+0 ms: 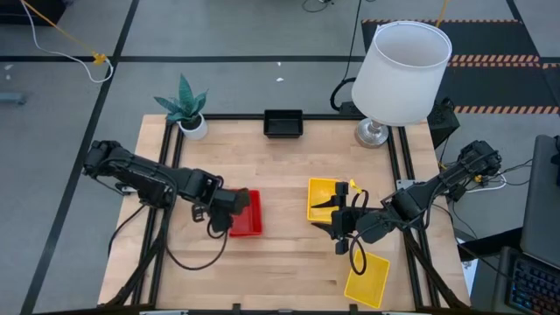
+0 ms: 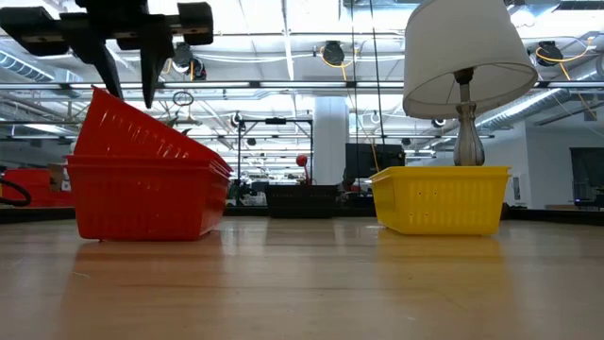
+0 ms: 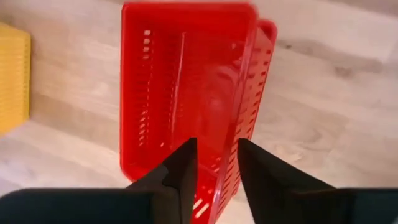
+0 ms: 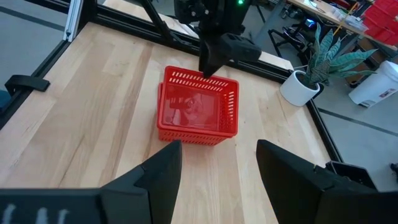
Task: Stack baskets by color
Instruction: Stack the bottom red basket on the stacked top red baskets
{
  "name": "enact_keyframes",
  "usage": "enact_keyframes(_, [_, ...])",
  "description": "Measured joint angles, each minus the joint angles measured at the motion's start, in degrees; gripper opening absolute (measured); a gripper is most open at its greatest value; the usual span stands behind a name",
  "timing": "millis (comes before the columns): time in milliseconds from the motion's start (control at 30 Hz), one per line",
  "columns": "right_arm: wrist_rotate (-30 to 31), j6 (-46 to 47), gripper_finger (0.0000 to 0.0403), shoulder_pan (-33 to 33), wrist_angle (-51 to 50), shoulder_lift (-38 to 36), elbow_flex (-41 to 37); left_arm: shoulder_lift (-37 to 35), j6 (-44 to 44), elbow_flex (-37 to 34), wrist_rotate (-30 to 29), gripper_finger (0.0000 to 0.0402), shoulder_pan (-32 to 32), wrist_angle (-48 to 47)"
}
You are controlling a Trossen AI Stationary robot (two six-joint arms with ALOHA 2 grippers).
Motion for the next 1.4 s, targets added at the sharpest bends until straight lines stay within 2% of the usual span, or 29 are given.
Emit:
enact_keyframes(100, [0.00, 0.00, 0.0203, 0.00, -0.11, 0.00, 0.00, -0.02, 0.45, -1.02, 2.11, 0.0081, -0.67, 0.14])
enact_keyframes(300, [0.00, 0.00, 0.0203, 0.00, -0.22, 0.00, 0.00, -0.01, 0.94, -4.55, 2.07, 0.0013, -1.04, 0.45])
enact_keyframes(533, [0.00, 0.00, 0.0203, 0.02, -0.15, 0.00, 0.00, -0.11, 0.99, -5.25, 0.13, 0.0024, -1.60, 3.80])
enact_keyframes(733, [0.00, 0.00, 0.0203, 0.02, -0.11, 0.00, 0.00, -0.37, 1.60, -5.25, -0.36, 0.0011, -1.79, 3.82])
enact_keyframes(833, [0.00, 0.00, 0.0203, 0.02, -0.16, 0.00, 0.00, -0.37, -0.58, -5.25, -1.12, 0.0034, -1.57, 4.15])
enact_keyframes(1033, [0.00, 0.00, 0.0203, 0.02, -0.28, 0.00, 0.00, -0.37, -6.61, -5.25, -9.70, 0.0138, -1.53, 4.70])
enact_keyframes(1167, [0.00, 0.02, 0.0203, 0.02, -0.28, 0.00, 0.00, -0.37, -17.55, -4.86, -13.40, 0.0191, -1.75, 4.20])
enact_keyframes(1300, [0.00, 0.02, 0.0203, 0.01, -0.28, 0.00, 0.00, -1.32, -28.34, -3.30, -13.06, 0.0204, -2.54, 2.09])
enact_keyframes(1400, [0.00, 0.02, 0.0203, 0.02, -0.31, 0.02, 0.00, -3.02, -36.17, -3.15, -12.65, 0.0191, -3.92, 1.28])
